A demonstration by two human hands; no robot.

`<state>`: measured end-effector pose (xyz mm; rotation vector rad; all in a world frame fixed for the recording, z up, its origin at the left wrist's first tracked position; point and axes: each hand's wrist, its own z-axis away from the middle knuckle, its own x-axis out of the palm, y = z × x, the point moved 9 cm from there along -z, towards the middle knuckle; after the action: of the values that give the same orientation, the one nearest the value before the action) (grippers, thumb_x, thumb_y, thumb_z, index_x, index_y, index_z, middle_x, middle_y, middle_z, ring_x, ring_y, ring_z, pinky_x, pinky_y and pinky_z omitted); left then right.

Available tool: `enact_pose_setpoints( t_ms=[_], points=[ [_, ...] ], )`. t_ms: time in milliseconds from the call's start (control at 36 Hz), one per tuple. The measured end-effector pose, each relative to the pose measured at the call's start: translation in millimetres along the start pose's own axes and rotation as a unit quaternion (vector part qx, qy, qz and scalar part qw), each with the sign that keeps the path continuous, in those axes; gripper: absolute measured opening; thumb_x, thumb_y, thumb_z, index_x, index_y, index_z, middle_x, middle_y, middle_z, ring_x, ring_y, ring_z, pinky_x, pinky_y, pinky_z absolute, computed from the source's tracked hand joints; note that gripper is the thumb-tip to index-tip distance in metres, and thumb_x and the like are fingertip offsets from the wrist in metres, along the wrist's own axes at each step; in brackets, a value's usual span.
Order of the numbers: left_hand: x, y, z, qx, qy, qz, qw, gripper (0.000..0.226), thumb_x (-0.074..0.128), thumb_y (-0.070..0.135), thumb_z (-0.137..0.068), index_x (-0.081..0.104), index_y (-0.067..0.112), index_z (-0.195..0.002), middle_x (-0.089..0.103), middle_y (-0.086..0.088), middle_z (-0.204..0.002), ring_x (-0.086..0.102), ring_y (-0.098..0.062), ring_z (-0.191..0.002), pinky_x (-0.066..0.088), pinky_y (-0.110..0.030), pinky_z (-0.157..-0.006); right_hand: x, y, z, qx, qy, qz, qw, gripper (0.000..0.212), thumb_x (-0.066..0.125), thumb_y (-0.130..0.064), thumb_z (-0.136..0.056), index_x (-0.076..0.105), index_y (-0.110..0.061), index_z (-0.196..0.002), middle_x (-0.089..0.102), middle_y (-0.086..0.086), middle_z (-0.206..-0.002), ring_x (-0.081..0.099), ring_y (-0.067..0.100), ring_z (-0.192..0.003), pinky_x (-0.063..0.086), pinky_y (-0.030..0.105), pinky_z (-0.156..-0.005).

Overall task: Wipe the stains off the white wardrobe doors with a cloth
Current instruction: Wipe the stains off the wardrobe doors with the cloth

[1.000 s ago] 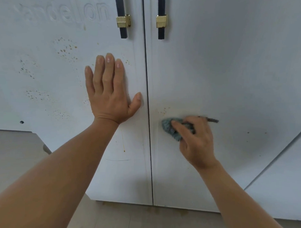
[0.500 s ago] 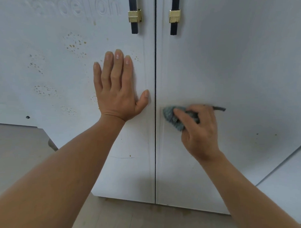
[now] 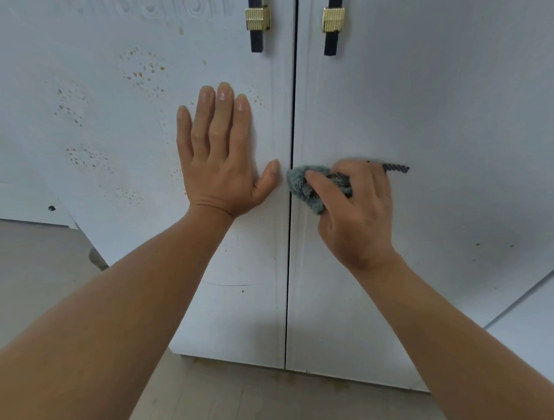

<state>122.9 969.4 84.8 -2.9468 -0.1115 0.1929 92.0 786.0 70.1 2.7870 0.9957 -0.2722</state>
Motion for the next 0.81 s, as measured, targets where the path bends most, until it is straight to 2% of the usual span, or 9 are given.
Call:
enact_pose_setpoints(
  t_ms=[111,250,306,445,528,583,695,806],
  points=[
    [0,0,0,-0.001,-0.001,0.002,1.0,0.085,0.053,0.056,-0.089,0.039,-0.003,-0.149,0.048,-0.03,-0.148,0.035,-0.046,-0.142,0.029,-0.065,-0.118,7,-6,7,0.008,-0.006,0.017,1.0,0.016,0.065,-0.002,-0.093,0.078,-0.008,-0.1,0.067,0.018,-0.092,0.063,0.035,-0.082,0.049,0.042,-0.075],
    [1,-1,0,-0.001,0.003,0.0,1.0,0.083,0.053,0.055,-0.09,0.04,-0.002,-0.149,0.044,-0.027,-0.151,0.036,-0.045,-0.142,0.03,-0.065,-0.117,18,-16,60,-0.072,-0.088,0.023,0.993,0.022,0.058,-0.006,-0.098,0.079,-0.013,-0.096,0.068,0.013,-0.091,0.056,0.03,-0.084,0.047,0.04,-0.07],
    [1,-1,0,-0.001,0.005,0.0,1.0,0.083,0.053,0.055,-0.09,0.04,-0.003,-0.149,0.045,-0.027,-0.15,0.036,-0.045,-0.141,0.031,-0.065,-0.117,19,-16,60,-0.077,-0.098,0.019,0.992,0.021,0.059,-0.006,-0.097,0.078,-0.013,-0.095,0.068,0.013,-0.091,0.055,0.029,-0.084,0.048,0.041,-0.068],
    [-1,-1,0,-0.002,0.006,0.003,1.0,0.084,0.054,0.055,-0.089,0.04,-0.003,-0.149,0.048,-0.03,-0.148,0.036,-0.046,-0.141,0.032,-0.066,-0.116,8,-13,8,-0.017,-0.021,0.02,0.999,0.014,0.069,-0.004,-0.09,0.078,-0.011,-0.098,0.067,0.017,-0.092,0.061,0.035,-0.082,0.047,0.042,-0.074],
    [-1,-1,1,-0.002,0.005,0.002,1.0,0.084,0.054,0.056,-0.09,0.04,-0.003,-0.149,0.048,-0.03,-0.148,0.036,-0.046,-0.141,0.031,-0.066,-0.117,9,-16,-5,0.006,0.005,0.017,1.0,0.017,0.068,-0.001,-0.09,0.078,-0.01,-0.099,0.067,0.017,-0.092,0.062,0.035,-0.082,0.047,0.042,-0.073],
    [-1,0,1,-0.002,0.004,0.002,1.0,0.083,0.053,0.054,-0.09,0.04,-0.003,-0.149,0.048,-0.03,-0.148,0.037,-0.046,-0.141,0.031,-0.066,-0.116,16,-22,12,-0.009,-0.017,0.02,1.0,0.015,0.069,-0.004,-0.09,0.078,-0.011,-0.1,0.067,0.016,-0.092,0.06,0.033,-0.085,0.047,0.042,-0.073],
    [-1,-1,1,0.0,0.011,-0.001,1.0,0.082,0.052,0.054,-0.09,0.041,-0.002,-0.148,0.048,-0.028,-0.148,0.037,-0.045,-0.141,0.032,-0.065,-0.116,32,-30,66,-0.097,-0.107,0.019,0.989,0.012,0.068,-0.01,-0.093,0.077,-0.015,-0.097,0.069,0.011,-0.092,0.061,0.029,-0.085,0.049,0.041,-0.068],
    [-1,-1,2,-0.002,0.016,-0.002,1.0,0.082,0.052,0.054,-0.09,0.041,-0.002,-0.149,0.049,-0.028,-0.148,0.037,-0.045,-0.141,0.031,-0.064,-0.117,31,-32,62,-0.115,-0.119,0.009,0.986,0.015,0.063,-0.011,-0.097,0.077,-0.014,-0.095,0.069,0.01,-0.091,0.062,0.03,-0.08,0.047,0.039,-0.067]
  ],
)
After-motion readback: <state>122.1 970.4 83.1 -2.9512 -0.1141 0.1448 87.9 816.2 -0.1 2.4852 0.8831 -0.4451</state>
